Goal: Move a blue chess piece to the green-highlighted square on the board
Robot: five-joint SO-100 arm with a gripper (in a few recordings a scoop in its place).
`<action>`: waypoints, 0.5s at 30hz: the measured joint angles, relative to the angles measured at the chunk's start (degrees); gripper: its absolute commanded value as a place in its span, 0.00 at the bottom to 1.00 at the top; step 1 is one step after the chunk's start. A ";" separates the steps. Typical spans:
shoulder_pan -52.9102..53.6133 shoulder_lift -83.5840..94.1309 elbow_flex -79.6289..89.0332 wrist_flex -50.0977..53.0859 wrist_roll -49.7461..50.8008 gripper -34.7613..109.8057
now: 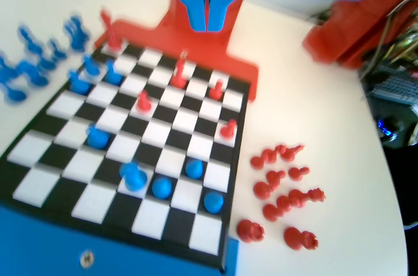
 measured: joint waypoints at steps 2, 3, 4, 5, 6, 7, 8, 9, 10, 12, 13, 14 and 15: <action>0.35 4.92 1.67 0.88 1.58 0.26; 0.35 7.03 1.85 1.76 2.20 0.25; 0.44 8.96 1.93 3.08 2.99 0.25; 0.44 10.81 1.93 4.57 3.87 0.25; 0.35 12.48 1.93 6.15 4.66 0.25; 0.18 13.89 1.93 8.00 5.71 0.25; -0.26 15.12 1.58 10.11 6.59 0.25; -0.79 16.26 0.79 12.13 7.47 0.25; -1.41 17.58 -0.09 14.33 8.44 0.25; -2.37 19.95 -1.32 17.75 9.93 0.25; -2.81 21.18 -2.02 19.34 10.72 0.25; -3.34 22.32 -2.64 20.74 11.25 0.25; -4.13 23.82 -3.08 21.97 11.95 0.25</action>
